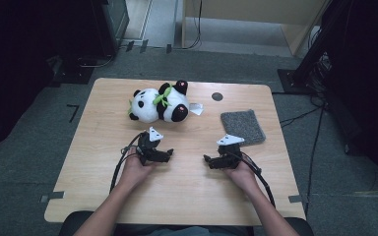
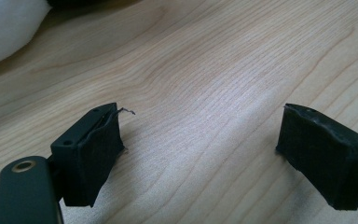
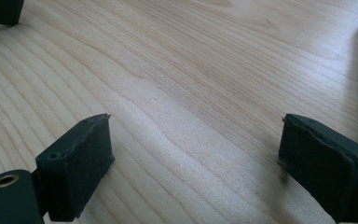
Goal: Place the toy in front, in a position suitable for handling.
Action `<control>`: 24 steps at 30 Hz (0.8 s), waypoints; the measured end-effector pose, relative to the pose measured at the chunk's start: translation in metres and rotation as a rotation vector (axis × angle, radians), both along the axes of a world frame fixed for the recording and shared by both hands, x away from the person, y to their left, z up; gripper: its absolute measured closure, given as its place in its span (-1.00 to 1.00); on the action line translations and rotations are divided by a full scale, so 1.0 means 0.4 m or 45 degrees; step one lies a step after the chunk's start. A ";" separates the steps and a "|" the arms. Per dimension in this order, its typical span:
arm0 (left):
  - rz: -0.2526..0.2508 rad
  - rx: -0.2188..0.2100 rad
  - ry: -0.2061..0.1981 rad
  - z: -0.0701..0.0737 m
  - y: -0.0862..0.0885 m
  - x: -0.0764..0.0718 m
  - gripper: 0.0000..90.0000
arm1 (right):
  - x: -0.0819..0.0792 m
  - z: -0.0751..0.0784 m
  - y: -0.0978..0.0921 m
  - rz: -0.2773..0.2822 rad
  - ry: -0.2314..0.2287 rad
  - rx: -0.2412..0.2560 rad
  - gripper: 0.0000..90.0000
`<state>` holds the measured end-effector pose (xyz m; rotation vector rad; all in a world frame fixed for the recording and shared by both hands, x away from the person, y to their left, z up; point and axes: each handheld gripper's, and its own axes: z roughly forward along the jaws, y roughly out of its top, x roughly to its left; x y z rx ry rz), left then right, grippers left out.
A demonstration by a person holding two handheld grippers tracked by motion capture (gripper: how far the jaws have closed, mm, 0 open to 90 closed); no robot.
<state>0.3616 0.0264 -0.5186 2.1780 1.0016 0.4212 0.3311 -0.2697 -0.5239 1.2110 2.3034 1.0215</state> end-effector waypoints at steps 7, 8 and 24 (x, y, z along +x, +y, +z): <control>0.025 -0.001 0.000 0.000 0.000 -0.003 -0.70 | 0.000 0.000 0.000 0.000 0.000 0.000 -0.78; 0.028 -0.002 0.000 0.000 0.000 -0.003 -0.70 | 0.000 0.000 0.000 -0.001 0.000 0.000 -0.78; 0.015 -0.007 -0.003 0.000 0.004 -0.005 -0.67 | 0.000 0.000 0.000 -0.001 -0.002 0.000 -0.78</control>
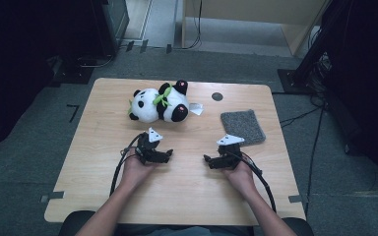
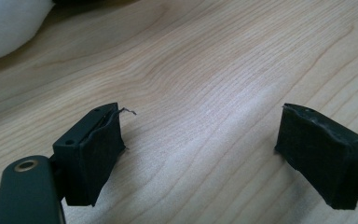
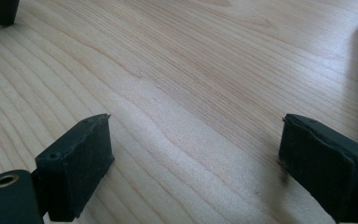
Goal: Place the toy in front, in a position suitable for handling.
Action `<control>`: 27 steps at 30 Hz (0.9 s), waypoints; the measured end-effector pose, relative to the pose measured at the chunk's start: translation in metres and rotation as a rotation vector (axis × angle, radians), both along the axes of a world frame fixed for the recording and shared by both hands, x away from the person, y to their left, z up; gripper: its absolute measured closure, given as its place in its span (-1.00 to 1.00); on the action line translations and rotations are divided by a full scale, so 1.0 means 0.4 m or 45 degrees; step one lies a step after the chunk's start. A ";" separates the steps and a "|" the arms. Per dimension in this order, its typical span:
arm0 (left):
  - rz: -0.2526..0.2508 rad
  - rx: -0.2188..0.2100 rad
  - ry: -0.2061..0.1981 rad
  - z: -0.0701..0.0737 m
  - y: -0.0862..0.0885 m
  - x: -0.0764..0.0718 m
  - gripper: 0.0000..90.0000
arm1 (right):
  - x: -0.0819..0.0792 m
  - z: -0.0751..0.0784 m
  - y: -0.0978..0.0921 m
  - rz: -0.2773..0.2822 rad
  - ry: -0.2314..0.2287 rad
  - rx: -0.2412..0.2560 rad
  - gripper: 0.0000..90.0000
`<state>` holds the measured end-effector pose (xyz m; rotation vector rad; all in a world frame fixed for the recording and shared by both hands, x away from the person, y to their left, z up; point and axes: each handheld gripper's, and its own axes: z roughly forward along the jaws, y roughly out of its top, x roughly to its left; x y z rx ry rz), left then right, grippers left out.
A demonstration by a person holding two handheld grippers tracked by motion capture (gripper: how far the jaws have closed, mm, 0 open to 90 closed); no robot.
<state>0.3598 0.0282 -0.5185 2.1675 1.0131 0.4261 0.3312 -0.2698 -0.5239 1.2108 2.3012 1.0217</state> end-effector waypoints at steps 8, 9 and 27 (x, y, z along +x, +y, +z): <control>-0.014 -0.004 0.014 0.006 0.005 0.002 -0.51 | 0.000 0.000 0.000 0.000 0.000 0.000 -0.78; -0.014 -0.004 0.014 0.006 0.005 0.002 -0.50 | 0.000 0.000 0.000 0.000 0.000 0.000 -0.78; -0.003 -0.109 0.042 0.069 0.062 0.030 -0.44 | 0.002 0.000 0.004 -0.020 0.002 0.000 -0.77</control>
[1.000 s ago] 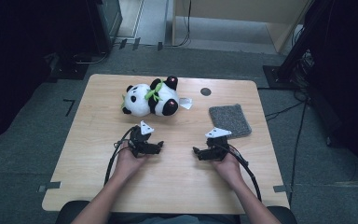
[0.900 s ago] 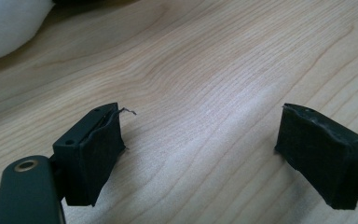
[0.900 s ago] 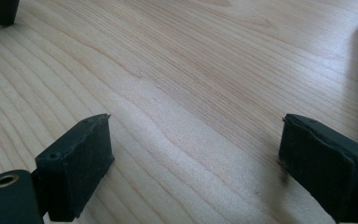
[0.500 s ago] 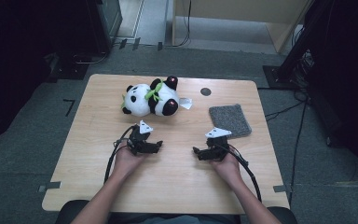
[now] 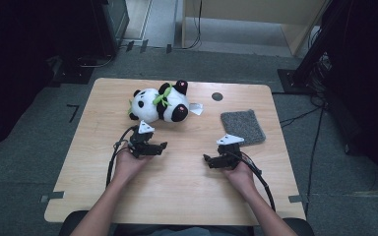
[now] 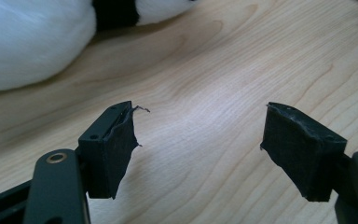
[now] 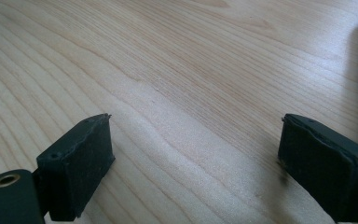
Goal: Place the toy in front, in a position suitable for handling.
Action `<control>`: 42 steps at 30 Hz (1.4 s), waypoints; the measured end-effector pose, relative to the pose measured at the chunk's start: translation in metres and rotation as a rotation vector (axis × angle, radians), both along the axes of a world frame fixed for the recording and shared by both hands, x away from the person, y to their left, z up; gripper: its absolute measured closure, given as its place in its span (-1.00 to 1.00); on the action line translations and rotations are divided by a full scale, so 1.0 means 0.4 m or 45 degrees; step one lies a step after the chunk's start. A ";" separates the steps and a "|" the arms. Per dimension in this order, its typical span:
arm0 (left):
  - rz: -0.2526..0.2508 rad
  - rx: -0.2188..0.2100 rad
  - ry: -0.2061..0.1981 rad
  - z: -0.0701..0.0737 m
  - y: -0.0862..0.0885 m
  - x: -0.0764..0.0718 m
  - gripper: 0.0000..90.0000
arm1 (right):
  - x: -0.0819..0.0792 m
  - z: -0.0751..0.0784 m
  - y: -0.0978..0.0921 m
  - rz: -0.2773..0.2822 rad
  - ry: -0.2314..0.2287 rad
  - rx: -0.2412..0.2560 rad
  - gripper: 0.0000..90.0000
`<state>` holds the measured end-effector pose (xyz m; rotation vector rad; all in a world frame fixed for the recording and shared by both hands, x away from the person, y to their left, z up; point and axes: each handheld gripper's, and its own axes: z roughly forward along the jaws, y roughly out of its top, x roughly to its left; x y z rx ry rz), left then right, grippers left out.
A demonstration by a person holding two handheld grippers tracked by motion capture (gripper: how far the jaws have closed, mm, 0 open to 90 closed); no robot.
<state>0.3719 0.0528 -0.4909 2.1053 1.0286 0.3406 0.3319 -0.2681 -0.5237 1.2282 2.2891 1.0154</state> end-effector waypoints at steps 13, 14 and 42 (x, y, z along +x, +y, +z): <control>-0.031 0.008 -0.022 0.051 0.011 0.038 -0.26 | -0.002 0.001 0.001 0.015 -0.005 0.002 -0.70; -0.031 0.008 -0.022 0.051 0.011 0.038 -0.25 | -0.002 0.001 0.001 0.015 -0.005 0.002 -0.70; 0.007 -0.005 -0.078 0.161 0.051 0.159 -0.09 | -0.002 0.000 0.002 0.012 -0.010 0.004 -0.70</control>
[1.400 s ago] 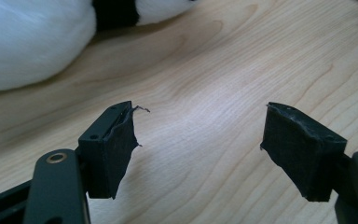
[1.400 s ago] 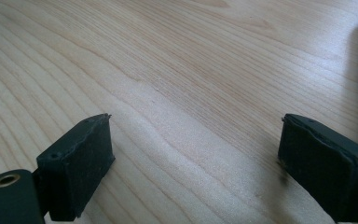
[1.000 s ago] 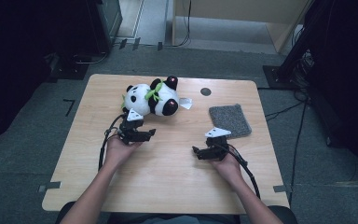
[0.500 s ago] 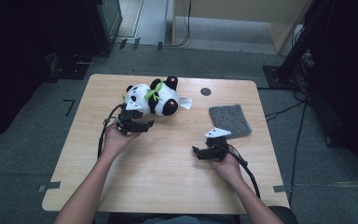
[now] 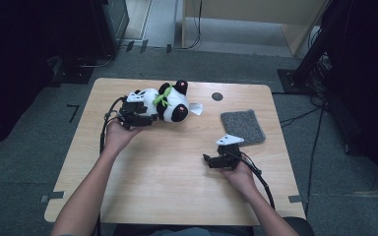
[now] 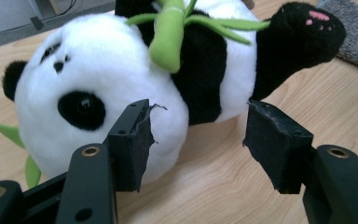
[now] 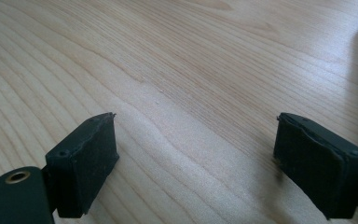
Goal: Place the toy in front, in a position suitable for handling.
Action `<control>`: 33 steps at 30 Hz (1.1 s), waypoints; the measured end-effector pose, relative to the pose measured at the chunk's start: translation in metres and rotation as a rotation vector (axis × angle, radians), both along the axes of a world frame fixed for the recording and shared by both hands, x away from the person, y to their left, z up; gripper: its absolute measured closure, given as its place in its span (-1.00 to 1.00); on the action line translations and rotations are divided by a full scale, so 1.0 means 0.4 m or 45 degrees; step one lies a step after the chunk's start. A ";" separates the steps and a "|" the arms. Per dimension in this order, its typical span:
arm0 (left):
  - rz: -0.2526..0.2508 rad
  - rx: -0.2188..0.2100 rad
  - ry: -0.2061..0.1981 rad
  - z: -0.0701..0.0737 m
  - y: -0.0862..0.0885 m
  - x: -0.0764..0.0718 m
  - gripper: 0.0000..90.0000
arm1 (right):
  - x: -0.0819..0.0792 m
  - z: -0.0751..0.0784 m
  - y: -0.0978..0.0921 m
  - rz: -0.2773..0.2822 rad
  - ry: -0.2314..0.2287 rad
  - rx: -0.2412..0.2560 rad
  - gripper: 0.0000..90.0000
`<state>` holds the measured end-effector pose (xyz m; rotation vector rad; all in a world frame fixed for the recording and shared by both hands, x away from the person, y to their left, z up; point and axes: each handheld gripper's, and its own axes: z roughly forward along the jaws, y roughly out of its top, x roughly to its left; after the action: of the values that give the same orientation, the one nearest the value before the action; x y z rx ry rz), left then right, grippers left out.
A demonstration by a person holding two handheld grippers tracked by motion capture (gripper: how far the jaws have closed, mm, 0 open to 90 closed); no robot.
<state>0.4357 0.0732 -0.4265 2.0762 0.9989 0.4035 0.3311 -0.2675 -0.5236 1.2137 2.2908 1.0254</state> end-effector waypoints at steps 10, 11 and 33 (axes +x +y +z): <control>0.018 0.025 -0.031 0.023 -0.012 0.032 0.03 | 0.000 0.000 0.000 0.000 0.000 0.000 -0.70; 0.015 0.038 -0.028 0.025 -0.015 0.036 0.06 | 0.000 0.000 0.000 0.000 0.000 0.000 -0.70; -0.031 -0.022 0.071 0.004 -0.047 0.120 0.54 | 0.000 0.003 -0.005 0.042 -0.011 0.008 -0.46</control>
<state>0.4837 0.0544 -0.4248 2.0924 1.0048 0.3253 0.3309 -0.2696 -0.5224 1.1750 2.3098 1.0487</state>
